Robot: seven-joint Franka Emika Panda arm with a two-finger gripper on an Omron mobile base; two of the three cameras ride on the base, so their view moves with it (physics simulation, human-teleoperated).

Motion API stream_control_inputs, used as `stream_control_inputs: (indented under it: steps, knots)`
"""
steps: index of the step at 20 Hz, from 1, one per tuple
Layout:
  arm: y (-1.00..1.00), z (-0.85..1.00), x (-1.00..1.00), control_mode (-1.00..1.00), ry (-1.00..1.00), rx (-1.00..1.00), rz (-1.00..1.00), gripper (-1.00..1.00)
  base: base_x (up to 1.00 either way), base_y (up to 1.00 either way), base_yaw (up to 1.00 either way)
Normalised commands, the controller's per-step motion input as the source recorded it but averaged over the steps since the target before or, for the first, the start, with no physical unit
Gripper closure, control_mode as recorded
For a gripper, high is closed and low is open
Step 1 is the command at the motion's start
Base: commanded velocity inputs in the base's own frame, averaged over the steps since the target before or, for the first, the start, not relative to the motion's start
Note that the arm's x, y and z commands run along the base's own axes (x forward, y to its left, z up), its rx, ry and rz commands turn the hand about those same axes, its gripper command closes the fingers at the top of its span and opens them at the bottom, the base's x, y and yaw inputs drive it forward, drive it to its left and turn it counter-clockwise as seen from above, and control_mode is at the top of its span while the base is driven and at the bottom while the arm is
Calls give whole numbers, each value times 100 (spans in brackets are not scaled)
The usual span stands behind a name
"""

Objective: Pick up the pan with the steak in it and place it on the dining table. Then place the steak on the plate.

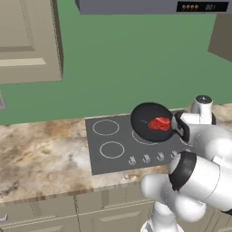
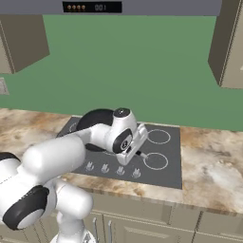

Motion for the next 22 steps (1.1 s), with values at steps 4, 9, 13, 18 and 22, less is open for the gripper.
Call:
stream_control_inputs:
  steps: [4, 9, 13, 18, 22]
  knots:
    - [13, 39, -20, -100, 12, 3, 0, 100, 0, 0, 0]
    - [16, 24, -41, -100, 11, 0, 2, 100, 0, 0, 0]
    - [17, 29, -46, -100, 15, 0, 4, 100, 0, 0, 0]
    - [21, 25, -51, -100, 19, -1, 9, 100, 0, 0, 0]
    - [23, 29, -51, -100, 18, 0, 10, 100, 0, 0, 0]
